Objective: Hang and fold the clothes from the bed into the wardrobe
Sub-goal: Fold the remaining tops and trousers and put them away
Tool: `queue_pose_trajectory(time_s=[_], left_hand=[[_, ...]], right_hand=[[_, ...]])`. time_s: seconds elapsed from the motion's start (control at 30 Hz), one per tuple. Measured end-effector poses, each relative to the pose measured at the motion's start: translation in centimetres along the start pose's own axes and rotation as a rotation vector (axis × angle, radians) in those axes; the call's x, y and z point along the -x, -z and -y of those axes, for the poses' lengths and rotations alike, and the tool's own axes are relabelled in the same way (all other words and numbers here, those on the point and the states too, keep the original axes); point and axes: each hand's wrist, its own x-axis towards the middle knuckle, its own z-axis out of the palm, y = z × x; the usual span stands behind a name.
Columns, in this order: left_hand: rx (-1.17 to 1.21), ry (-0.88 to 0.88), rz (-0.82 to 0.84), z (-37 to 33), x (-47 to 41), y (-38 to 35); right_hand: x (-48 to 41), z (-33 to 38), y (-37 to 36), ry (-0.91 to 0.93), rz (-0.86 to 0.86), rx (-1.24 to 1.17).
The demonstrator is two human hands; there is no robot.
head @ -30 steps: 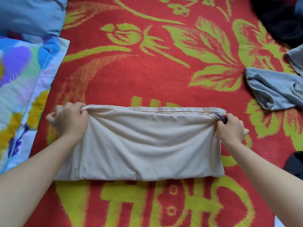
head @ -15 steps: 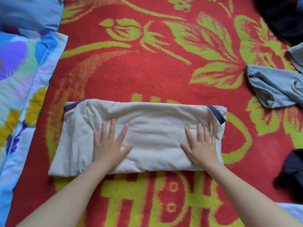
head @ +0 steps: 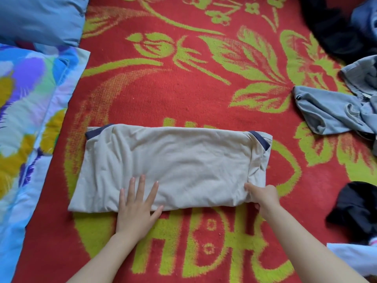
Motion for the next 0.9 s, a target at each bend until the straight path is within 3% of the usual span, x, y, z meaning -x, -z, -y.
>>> queue_pose_trajectory(time_s=[0.07,0.17,0.2,0.3,0.4,0.5,0.57,0.63,0.7,0.8,0.9], left_hand=[[0.013,-0.007,0.068,0.1,-0.4,-0.4],[0.053,-0.034,-0.019,0.2,-0.4,1.2],[0.134,-0.029,-0.068,0.5,-0.3,1.4],[0.724,0.094,-0.274,1.5,1.1,3.6],[1.144,0.308,-0.514,2.7,3.2,6.4],[1.322,0.650,-0.757,5.4,4.2,7.2],[1.215,0.860,-0.860,7.3,4.5,6.5],[1.005,0.845,-0.834,7.8,5.3,5.2],[0.708,0.611,-0.753,6.7,6.1,3.5],[0.139,0.112,-0.612,5.3,5.3,0.4],[-0.075,-0.097,-0.494,5.4,3.6,-1.2]], right_hand=[[0.8,1.5,0.5,-0.034,0.030,-0.123],[4.8,4.8,0.8,0.287,-0.119,-0.033],[6.9,6.0,0.3,0.414,-0.158,0.054],[14.3,8.9,-3.3,0.758,-0.127,0.293],[21.1,9.6,-9.5,1.026,0.126,0.510],[25.4,7.4,-14.4,1.020,0.677,0.551],[25.5,5.6,-14.9,0.844,0.876,0.484],[23.3,3.4,-13.9,0.796,0.838,0.510],[19.8,1.0,-12.4,0.892,0.698,0.681],[15.1,-1.7,-10.6,1.233,0.372,0.992],[12.0,-2.7,-10.2,1.467,0.238,1.207]])
